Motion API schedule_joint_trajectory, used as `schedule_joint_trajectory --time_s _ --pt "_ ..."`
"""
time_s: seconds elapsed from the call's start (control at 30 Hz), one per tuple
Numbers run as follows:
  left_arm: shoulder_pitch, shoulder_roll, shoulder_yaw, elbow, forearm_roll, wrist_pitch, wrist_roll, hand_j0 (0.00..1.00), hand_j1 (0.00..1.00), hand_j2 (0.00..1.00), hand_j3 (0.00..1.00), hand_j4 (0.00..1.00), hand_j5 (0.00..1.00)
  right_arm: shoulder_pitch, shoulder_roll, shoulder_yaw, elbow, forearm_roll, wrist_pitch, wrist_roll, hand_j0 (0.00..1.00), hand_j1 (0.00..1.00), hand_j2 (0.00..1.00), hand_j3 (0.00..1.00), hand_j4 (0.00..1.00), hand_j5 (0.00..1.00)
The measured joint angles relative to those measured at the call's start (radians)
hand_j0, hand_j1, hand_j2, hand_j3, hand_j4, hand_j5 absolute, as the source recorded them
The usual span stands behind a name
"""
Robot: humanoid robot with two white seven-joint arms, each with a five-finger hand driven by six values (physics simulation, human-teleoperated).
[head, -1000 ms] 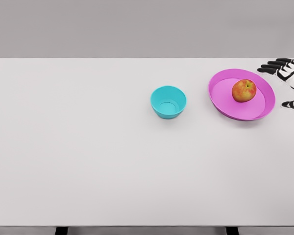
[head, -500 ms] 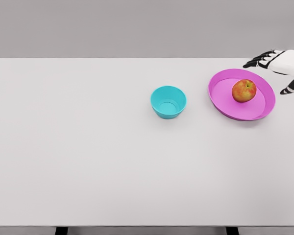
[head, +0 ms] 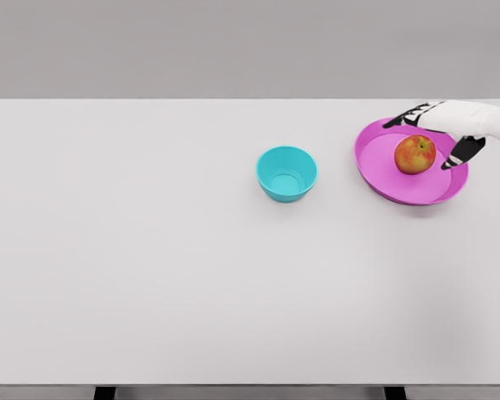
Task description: Put the apple from the pink plate into the blue bowl with your right arm
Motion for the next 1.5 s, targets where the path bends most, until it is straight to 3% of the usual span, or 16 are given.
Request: schedule_joint_trajectory --time_s 0.6,1.43,1.5 --pt "0.0 0.0 0.0 0.0 0.0 0.0 0.0 1.0 1.0 1.0 1.0 1.0 1.0 -0.043 0.076 0.047 0.197 0.008 0.0 0.0 1.0 1.0 1.0 1.0 1.0 1.0" --pt "0.0 0.0 0.0 -0.001 0.0 0.0 0.0 1.0 1.0 1.0 1.0 1.0 1.0 -0.074 0.13 0.08 0.287 0.008 0.0 0.0 1.0 1.0 1.0 1.0 1.0 1.0" --pt "0.0 0.0 0.0 0.0 0.0 0.0 0.0 1.0 1.0 1.0 1.0 1.0 1.0 -0.078 0.135 0.089 0.289 0.008 0.001 0.0 0.76 0.76 0.76 0.76 0.76 0.76"
